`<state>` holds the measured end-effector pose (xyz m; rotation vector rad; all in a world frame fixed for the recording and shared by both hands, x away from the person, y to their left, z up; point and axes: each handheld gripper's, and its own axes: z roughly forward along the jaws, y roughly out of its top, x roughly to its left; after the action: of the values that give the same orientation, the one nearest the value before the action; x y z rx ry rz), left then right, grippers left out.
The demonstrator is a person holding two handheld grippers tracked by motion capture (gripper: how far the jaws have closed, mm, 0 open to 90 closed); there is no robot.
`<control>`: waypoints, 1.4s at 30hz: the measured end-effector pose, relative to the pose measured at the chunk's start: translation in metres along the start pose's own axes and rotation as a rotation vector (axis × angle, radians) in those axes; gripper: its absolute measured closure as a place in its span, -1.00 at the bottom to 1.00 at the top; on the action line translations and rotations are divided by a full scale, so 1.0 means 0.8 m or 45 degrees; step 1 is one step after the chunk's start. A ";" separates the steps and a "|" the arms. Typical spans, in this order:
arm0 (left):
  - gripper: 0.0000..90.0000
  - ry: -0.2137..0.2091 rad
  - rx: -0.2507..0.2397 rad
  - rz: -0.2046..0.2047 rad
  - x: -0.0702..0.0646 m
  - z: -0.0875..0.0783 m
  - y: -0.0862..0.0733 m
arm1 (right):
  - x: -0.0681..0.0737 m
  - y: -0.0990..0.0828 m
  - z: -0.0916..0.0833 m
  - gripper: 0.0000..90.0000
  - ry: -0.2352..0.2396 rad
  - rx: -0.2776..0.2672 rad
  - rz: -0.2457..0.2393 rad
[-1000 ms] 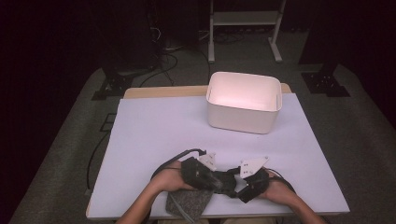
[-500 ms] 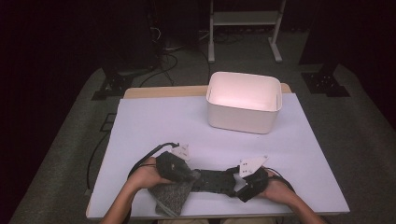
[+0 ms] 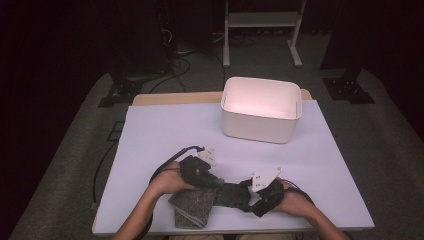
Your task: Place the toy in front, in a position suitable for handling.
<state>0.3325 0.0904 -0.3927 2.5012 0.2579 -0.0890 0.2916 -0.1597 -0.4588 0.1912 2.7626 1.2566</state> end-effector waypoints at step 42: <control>0.70 -0.042 0.046 -0.036 -0.013 -0.003 -0.026 | 0.008 -0.005 -0.025 -0.51 -0.035 -0.072 0.120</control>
<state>0.3179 0.1063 -0.4013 2.5303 0.2804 -0.1477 0.2820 -0.1756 -0.4490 0.3353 2.7206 1.3417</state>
